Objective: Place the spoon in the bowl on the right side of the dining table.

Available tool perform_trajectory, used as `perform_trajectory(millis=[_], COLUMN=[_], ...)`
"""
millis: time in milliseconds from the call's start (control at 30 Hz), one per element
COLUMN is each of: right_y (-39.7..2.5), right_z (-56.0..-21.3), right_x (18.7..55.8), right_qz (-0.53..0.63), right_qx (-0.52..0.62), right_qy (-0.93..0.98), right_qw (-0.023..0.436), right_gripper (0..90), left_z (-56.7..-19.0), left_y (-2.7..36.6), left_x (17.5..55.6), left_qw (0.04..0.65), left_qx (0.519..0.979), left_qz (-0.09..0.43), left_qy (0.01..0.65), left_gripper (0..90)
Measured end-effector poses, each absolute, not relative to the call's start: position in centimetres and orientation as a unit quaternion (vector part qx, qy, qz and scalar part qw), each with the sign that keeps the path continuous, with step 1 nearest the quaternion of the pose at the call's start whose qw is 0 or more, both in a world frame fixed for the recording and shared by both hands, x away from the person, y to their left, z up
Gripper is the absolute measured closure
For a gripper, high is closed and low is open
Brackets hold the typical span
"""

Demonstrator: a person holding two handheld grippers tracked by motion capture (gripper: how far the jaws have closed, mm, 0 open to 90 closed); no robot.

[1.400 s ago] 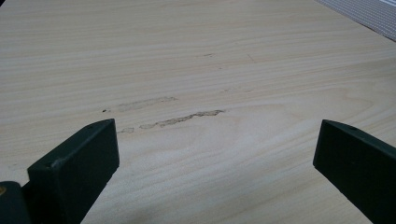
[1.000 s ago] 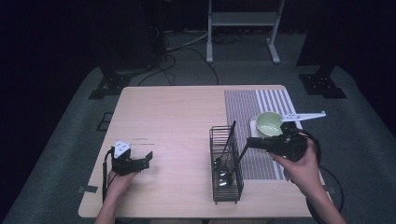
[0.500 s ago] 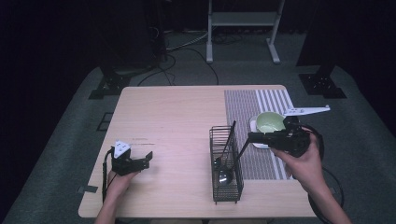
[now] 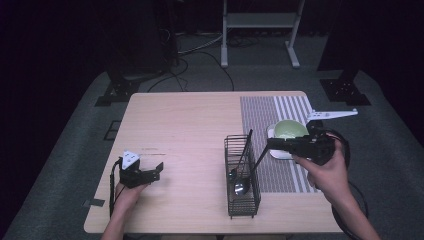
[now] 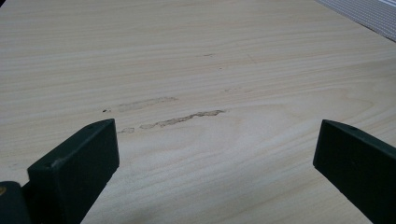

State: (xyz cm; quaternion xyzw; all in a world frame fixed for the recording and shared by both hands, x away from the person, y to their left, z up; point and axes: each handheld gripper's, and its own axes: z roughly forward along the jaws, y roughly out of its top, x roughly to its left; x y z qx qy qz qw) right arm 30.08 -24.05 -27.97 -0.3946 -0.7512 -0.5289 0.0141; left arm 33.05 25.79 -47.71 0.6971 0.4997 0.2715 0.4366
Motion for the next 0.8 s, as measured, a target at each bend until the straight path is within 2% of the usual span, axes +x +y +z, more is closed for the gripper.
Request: perform_trajectory(millis=[800], right_y=[-24.9], right_z=[-25.9], right_x=[30.2], right_qz=[-0.541], right_qx=[-0.399], right_qy=[-0.74], right_qw=[0.011], right_gripper=[88.5], left_z=[-47.7], left_y=[25.8], left_x=[33.0], left_qw=[0.437], left_qx=[0.697], left_qz=[0.272], left_qy=[0.5], left_gripper=[0.0])
